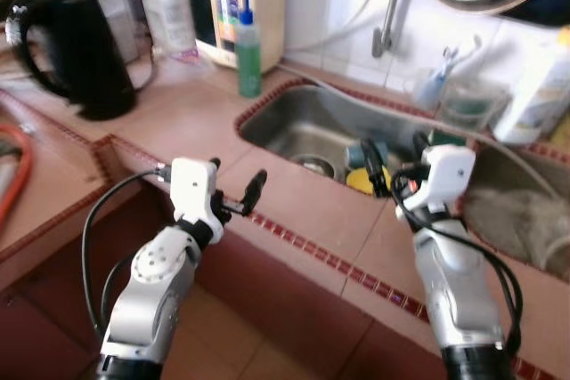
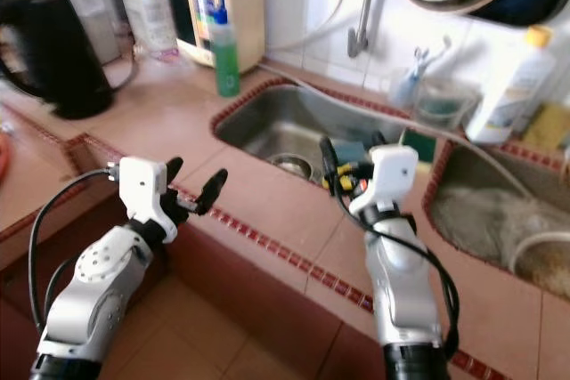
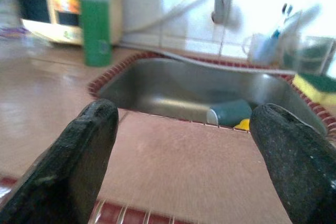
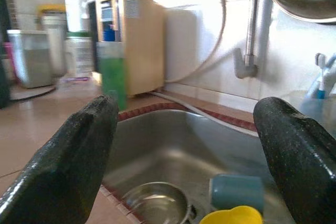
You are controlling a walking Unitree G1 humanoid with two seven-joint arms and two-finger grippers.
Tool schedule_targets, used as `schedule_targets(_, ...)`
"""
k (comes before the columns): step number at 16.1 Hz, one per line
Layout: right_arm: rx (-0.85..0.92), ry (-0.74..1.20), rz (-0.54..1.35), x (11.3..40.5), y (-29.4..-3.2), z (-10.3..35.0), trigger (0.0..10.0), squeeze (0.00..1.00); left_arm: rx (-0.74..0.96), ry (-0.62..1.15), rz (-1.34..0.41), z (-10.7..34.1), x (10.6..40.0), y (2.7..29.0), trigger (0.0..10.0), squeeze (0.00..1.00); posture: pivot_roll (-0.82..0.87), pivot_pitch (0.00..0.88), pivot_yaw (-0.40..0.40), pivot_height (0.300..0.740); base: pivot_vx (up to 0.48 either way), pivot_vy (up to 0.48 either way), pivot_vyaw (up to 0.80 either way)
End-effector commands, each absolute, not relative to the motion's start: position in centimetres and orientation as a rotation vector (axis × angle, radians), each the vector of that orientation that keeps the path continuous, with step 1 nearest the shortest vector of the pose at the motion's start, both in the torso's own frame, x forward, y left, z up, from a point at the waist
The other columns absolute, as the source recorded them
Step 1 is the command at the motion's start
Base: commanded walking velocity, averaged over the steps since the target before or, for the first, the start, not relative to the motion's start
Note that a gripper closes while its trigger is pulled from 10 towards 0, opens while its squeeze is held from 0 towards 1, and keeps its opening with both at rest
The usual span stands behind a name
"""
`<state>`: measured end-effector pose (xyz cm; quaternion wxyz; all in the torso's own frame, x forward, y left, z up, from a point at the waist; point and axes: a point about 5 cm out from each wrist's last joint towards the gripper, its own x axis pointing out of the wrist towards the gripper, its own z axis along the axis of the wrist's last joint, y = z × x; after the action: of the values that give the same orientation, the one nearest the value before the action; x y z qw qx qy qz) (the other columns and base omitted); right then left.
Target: Kitchen organization
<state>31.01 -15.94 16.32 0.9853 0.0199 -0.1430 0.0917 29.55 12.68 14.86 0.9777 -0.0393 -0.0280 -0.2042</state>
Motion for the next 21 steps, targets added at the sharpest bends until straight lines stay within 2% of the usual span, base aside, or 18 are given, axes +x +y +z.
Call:
schedule_targets(1,0.033,-0.298,0.186,31.2,-15.8,16.6,10.0,0.00,-0.075,-0.048,-0.412,14.7,29.5,12.7,10.0,0.00,-0.13,0.000,0.022,0.740,-0.277,0.000,0.00)
schedule_targets(7,0.011,-0.288,0.206,31.0,-15.6,16.2,10.0,0.00,-0.075,-0.050,-0.423,14.5,29.4,12.6,10.0,0.00,-0.13,0.000,0.020,0.740,-0.091,0.000,0.00)
schedule_targets(11,-0.023,-0.243,0.327,30.3,-14.7,14.9,10.0,0.00,-0.033,-0.037,-0.448,13.1,28.8,12.7,10.0,0.00,-0.13,0.000,0.016,0.740,0.000,0.000,0.00)
schedule_targets(16,-0.053,-0.130,0.657,27.5,-12.4,12.2,10.0,0.00,-0.017,-0.062,-0.623,11.8,26.7,12.3,10.0,0.00,-0.13,0.012,0.013,0.740,0.000,0.000,0.00)
schedule_targets(21,-0.046,0.038,0.936,25.2,-12.7,10.1,10.0,0.00,0.104,-0.046,-0.797,9.9,24.3,12.6,10.0,0.00,-0.13,0.025,0.005,0.740,0.000,0.000,0.00)
